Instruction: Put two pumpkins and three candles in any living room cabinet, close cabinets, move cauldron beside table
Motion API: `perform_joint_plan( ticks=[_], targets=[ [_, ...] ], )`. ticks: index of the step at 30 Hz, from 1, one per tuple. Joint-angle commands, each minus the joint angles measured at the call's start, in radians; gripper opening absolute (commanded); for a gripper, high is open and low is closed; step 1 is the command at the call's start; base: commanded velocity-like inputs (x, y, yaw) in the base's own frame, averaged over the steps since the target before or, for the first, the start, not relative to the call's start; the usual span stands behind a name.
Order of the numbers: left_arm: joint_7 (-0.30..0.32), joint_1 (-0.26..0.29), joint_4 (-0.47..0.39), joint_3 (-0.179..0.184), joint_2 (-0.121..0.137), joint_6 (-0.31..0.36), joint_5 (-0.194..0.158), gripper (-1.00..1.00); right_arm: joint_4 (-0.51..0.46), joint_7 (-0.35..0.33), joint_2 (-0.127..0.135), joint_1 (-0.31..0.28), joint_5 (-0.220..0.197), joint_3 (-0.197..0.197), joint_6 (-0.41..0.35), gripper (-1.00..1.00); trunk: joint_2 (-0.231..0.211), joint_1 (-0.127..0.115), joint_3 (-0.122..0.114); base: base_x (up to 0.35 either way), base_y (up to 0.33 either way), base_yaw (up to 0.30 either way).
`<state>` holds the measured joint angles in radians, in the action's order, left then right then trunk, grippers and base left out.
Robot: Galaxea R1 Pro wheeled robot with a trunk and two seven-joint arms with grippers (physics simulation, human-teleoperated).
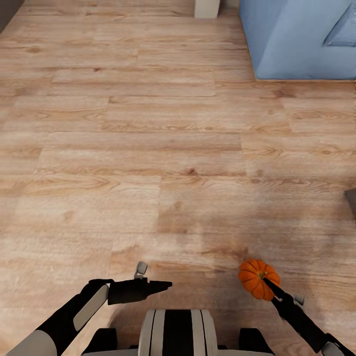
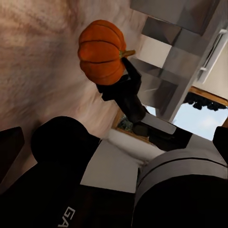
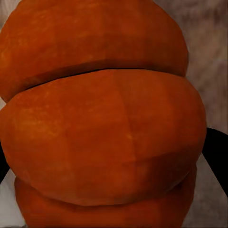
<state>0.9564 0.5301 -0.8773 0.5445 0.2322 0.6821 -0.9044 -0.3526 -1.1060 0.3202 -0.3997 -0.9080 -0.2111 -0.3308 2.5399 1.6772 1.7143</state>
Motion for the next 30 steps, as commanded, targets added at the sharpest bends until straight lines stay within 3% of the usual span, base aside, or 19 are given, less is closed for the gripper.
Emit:
perform_joint_plan(
  ticks=[1,30],
  targets=[
    [-0.001,0.001,0.0,0.003,0.001,0.007,-0.008,1.0,0.0,-0.006,0.0,0.0,-0.003,-0.002,-0.008,-1.0,0.0,-0.001,-0.003,0.0,0.0,0.0],
    [0.003,0.001,0.0,0.005,0.001,0.007,-0.008,1.0,-0.003,-0.01,-0.001,0.001,-0.006,-0.008,-0.008,-1.0,-0.007,-0.014,-0.116,0.0,0.0,0.0]
  ],
)
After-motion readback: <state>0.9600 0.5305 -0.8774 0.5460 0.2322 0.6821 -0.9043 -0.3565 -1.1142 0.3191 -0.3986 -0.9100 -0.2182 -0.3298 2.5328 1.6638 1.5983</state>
